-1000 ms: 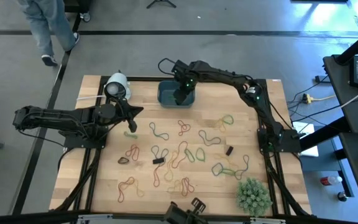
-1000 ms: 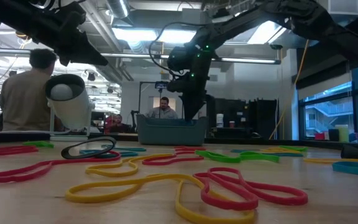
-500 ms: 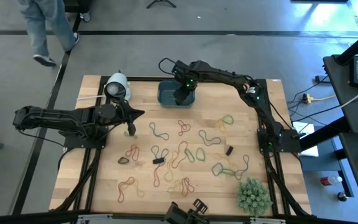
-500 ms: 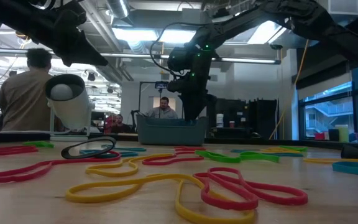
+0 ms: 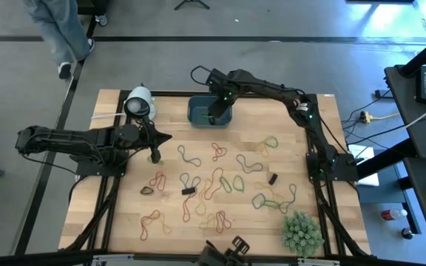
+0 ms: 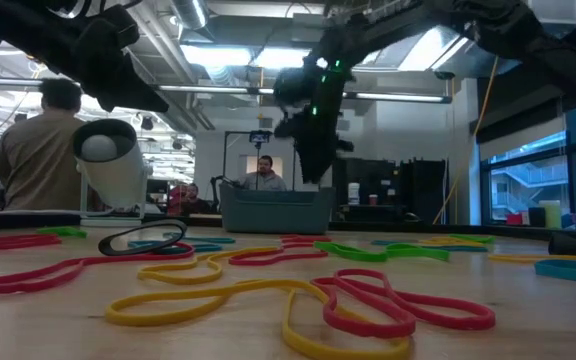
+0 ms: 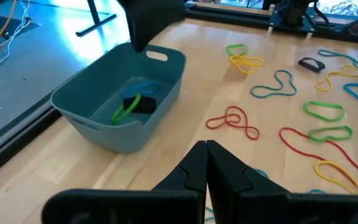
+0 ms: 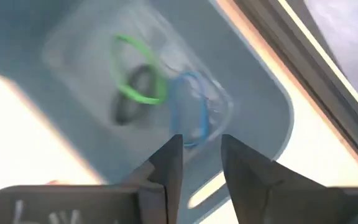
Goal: Pick and place rubber bands into bin
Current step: Put the blue rubber band into the blue bin
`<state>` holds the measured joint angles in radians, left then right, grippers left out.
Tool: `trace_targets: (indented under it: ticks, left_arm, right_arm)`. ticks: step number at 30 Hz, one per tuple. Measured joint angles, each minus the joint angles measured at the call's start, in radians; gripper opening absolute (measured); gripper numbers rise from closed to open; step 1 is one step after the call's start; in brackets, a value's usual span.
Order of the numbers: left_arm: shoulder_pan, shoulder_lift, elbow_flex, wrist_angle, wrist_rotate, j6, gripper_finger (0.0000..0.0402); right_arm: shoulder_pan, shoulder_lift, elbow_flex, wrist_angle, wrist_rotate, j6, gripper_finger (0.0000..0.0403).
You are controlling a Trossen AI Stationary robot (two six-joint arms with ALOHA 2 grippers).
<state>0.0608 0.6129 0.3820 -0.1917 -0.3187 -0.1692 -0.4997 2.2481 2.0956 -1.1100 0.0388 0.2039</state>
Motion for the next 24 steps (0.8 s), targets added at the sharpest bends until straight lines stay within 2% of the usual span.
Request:
trace_targets:
  ticks: [3,8,11,17,24]
  left_arm:
    - [0.0,0.0,0.0,0.0,0.0,0.0,0.0002]
    - [0.0,0.005,0.014,0.0,-0.016,-0.009,0.0002]
    - [0.0,0.022,0.04,0.0,-0.055,-0.008,0.0002]
    - [0.0,0.118,0.115,-0.006,-0.086,-0.003,0.0002]
    - [0.0,0.334,0.273,-0.099,-0.089,-0.003,0.0015]
  right_arm:
    - [0.0,-0.057,0.0,0.0,-0.07,-0.009,0.0085]
    - [0.01,-0.163,-0.015,-0.012,-0.086,-0.056,0.0016]
    - [0.025,-0.261,-0.099,0.024,-0.086,-0.07,0.0009]
    - [0.077,-0.532,-0.447,0.159,-0.088,-0.052,0.0007]
    - [0.191,-0.9,-0.922,0.342,-0.086,0.048,0.0008]
